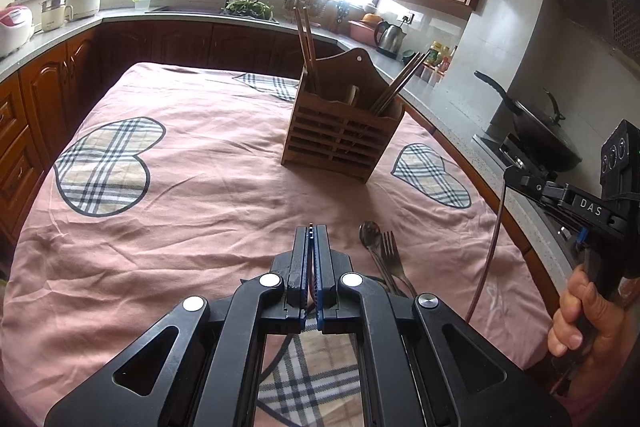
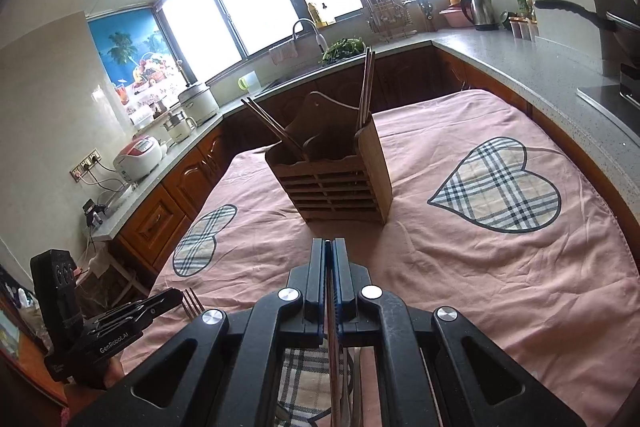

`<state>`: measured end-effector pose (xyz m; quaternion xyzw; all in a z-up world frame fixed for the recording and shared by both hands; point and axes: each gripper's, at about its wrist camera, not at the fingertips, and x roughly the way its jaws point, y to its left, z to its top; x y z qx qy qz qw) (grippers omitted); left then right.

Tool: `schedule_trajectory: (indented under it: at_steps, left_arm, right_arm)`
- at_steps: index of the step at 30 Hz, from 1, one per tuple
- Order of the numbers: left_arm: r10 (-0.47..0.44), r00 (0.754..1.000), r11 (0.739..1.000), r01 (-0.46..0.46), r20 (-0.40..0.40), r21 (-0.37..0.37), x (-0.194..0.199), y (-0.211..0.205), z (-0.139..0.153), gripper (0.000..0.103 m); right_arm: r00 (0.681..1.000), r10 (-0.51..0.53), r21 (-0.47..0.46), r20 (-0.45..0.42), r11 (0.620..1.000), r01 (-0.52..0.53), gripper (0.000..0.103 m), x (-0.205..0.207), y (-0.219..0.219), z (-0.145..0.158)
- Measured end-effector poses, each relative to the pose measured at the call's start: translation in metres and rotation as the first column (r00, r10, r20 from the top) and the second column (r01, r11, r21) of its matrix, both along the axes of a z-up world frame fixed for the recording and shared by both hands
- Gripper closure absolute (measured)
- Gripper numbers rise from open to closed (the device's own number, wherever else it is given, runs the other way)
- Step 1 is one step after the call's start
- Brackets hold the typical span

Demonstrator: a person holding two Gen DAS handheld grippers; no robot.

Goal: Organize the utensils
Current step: 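Lift both held chopsticks and carry them over the wooden holder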

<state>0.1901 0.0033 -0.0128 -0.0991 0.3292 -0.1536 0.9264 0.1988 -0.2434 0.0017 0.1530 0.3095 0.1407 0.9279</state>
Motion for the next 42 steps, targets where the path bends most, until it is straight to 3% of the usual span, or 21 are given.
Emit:
schedule_trajectory:
  at_steps: [9, 21, 33, 42]
  left_arm:
    - [0.033, 0.995, 0.999, -0.033, 0.094, -0.011, -0.011, 0.008, 0.025, 0.102]
    - [0.058, 0.987, 0.998, -0.054, 0.152, -0.028, -0.005, 0.014, 0.047, 0.102]
    - [0.090, 0.970, 0.995, -0.079, 0.224, -0.057, 0.022, 0.020, 0.084, 0.102]
    - [0.122, 0.946, 0.992, -0.105, 0.300, -0.072, 0.058, 0.020, 0.118, 0.102]
  right_arm:
    - [0.997, -0.014, 0.004, 0.072, 1.000, 0.014, 0.100, -0.007, -0.003, 0.020]
    - [0.990, -0.032, 0.023, 0.136, 0.999, 0.029, 0.100, -0.002, -0.004, 0.039]
    - [0.982, -0.046, 0.029, 0.184, 0.999, 0.041, 0.100, 0.022, -0.007, 0.056]
    - [0.958, -0.077, 0.045, 0.277, 0.997, 0.067, 0.100, 0.046, -0.012, 0.094]
